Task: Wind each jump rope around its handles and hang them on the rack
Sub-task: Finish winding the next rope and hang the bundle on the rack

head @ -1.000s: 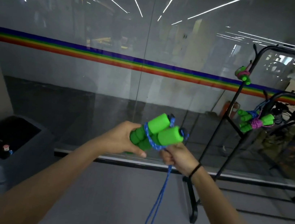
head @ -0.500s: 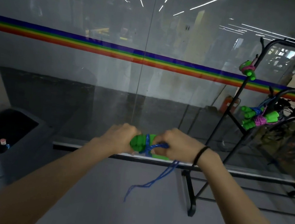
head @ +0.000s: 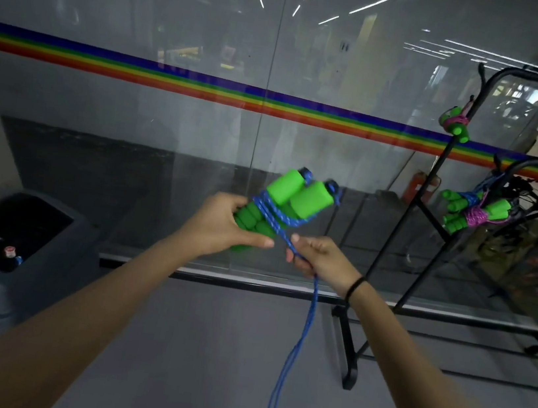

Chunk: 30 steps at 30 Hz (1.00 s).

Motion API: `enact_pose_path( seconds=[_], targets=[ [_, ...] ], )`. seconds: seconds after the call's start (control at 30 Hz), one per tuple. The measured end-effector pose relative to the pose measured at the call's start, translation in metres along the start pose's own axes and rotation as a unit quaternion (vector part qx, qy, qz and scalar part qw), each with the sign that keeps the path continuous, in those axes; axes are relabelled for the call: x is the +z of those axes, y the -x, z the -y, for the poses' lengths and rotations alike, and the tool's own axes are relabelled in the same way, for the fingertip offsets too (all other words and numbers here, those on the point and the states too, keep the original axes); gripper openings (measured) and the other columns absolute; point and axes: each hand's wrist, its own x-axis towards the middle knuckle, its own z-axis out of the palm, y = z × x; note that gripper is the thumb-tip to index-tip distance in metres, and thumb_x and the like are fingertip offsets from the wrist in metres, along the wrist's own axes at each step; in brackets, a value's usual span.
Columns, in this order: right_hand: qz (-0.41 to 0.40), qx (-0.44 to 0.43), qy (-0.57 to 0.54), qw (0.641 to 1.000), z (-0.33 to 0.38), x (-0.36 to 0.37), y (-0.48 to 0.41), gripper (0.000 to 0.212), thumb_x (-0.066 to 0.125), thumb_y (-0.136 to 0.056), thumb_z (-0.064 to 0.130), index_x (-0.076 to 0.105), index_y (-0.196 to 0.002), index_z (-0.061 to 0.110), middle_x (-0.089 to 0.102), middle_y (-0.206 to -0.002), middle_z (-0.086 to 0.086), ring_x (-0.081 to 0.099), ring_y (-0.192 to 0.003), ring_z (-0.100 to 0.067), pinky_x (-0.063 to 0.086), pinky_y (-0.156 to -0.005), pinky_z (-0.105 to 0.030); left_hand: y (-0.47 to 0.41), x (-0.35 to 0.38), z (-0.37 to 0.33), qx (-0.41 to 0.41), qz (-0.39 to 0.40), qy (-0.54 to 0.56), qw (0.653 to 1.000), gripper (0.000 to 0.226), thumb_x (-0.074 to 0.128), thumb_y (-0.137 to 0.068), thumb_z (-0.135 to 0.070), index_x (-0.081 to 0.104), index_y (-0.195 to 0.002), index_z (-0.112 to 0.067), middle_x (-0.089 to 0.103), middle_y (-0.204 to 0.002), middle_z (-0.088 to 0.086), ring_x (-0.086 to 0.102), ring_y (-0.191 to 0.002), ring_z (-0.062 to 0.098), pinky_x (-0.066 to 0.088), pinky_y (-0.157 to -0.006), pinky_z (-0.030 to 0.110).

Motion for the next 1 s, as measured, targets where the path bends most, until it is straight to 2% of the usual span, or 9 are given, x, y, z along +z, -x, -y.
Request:
enact_pose_path(
  seconds=[0.17,0.27,0.37,0.5,0.57,0.63,0.77,0.87,1.0],
  targets=[
    [0.006,-0.024,0.144,0.989,0.012,0.013,0.019,0.039,0.041,-0.095,0.034,0.06,-0.065,0.021,0.042,-0.039,0.008,0.037,-0.037,-0.003,0.031,-0.048,-0.014,-0.002,0.0,0.009,-0.046,-0.086,-0.066,0.993,0.031,0.088,-0.053,-0.032,0.07,-0.074,-0.016,0.061,-0.058,-0.006,0.054,-0.054,0.006,0.042,-0.052,0.018],
    [0.076,-0.096,0.358,0.926,0.033,0.008,0.028,0.026,0.05,-0.092,0.031,0.058,-0.07,0.021,0.045,-0.052,0.009,0.047,-0.05,-0.002,0.032,-0.053,-0.011,0.005,0.007,0.01,-0.03,-0.003,-0.25,0.968,0.038,0.082,-0.059,-0.039,0.066,-0.091,-0.025,0.068,-0.081,-0.001,0.064,-0.084,0.02,0.043,-0.066,0.027],
    [0.103,-0.104,0.447,0.883,0.048,-0.003,0.027,0.021,0.058,-0.088,0.031,0.067,-0.086,0.012,0.061,-0.067,-0.005,0.049,-0.06,-0.012,0.036,-0.06,-0.025,0.011,0.016,0.007,0.015,0.082,-0.358,0.93,0.033,0.072,-0.07,-0.037,0.06,-0.099,-0.027,0.068,-0.1,0.0,0.062,-0.1,0.025,0.04,-0.071,0.03],
    [0.076,-0.104,0.332,0.934,0.06,-0.017,0.019,0.015,0.074,-0.073,0.032,0.072,-0.075,0.017,0.07,-0.071,-0.005,0.058,-0.065,-0.008,0.043,-0.064,-0.022,0.015,0.018,-0.002,0.107,0.205,-0.398,0.888,0.024,0.069,-0.073,-0.034,0.058,-0.092,-0.024,0.066,-0.091,-0.001,0.06,-0.093,0.021,0.033,-0.064,0.027],
    [0.072,-0.104,0.229,0.965,0.058,-0.021,0.013,0.01,0.077,-0.069,0.027,0.07,-0.068,0.019,0.068,-0.068,-0.004,0.057,-0.065,-0.008,0.042,-0.065,-0.019,0.015,0.017,-0.004,0.141,0.254,-0.363,0.885,0.022,0.072,-0.072,-0.033,0.058,-0.086,-0.024,0.063,-0.078,-0.004,0.058,-0.077,0.013,0.034,-0.061,0.026],
    [0.058,-0.087,0.089,0.991,0.042,-0.02,0.005,0.009,0.072,-0.074,0.023,0.067,-0.067,0.02,0.064,-0.068,-0.004,0.055,-0.064,-0.011,0.043,-0.062,-0.019,0.018,0.018,-0.005,0.14,0.249,-0.206,0.936,0.022,0.079,-0.066,-0.025,0.061,-0.079,-0.022,0.059,-0.065,-0.008,0.052,-0.062,0.002,0.038,-0.057,0.025],
    [-0.053,0.024,-0.206,0.977,0.008,-0.002,-0.001,0.033,0.054,-0.087,0.017,0.055,-0.055,0.023,0.052,-0.054,0.008,0.045,-0.042,-0.002,0.035,-0.049,-0.017,0.023,0.026,-0.01,0.063,0.107,0.132,0.983,0.034,0.083,-0.06,-0.002,0.068,-0.086,-0.017,0.07,-0.075,-0.009,0.061,-0.071,0.0,0.053,-0.069,0.02],
    [-0.045,-0.008,-0.161,0.986,0.009,0.016,0.005,0.055,0.031,-0.095,-0.001,0.04,-0.046,0.023,0.033,-0.036,0.014,0.022,-0.034,0.001,0.016,-0.037,-0.012,0.02,0.032,-0.007,0.005,0.032,0.145,0.989,0.034,0.084,-0.061,-0.009,0.064,-0.089,-0.009,0.07,-0.078,0.004,0.062,-0.067,0.008,0.055,-0.063,0.027],
    [-0.103,0.0,-0.002,0.995,0.009,0.022,0.01,0.042,0.037,-0.097,0.016,0.044,-0.057,0.019,0.038,-0.04,0.012,0.029,-0.034,0.001,0.025,-0.038,-0.011,0.017,0.04,0.002,-0.065,-0.068,0.126,0.987,0.055,0.088,-0.054,-0.028,0.057,-0.093,-0.005,0.071,-0.086,0.009,0.065,-0.074,0.016,0.055,-0.072,0.037]
  ],
)
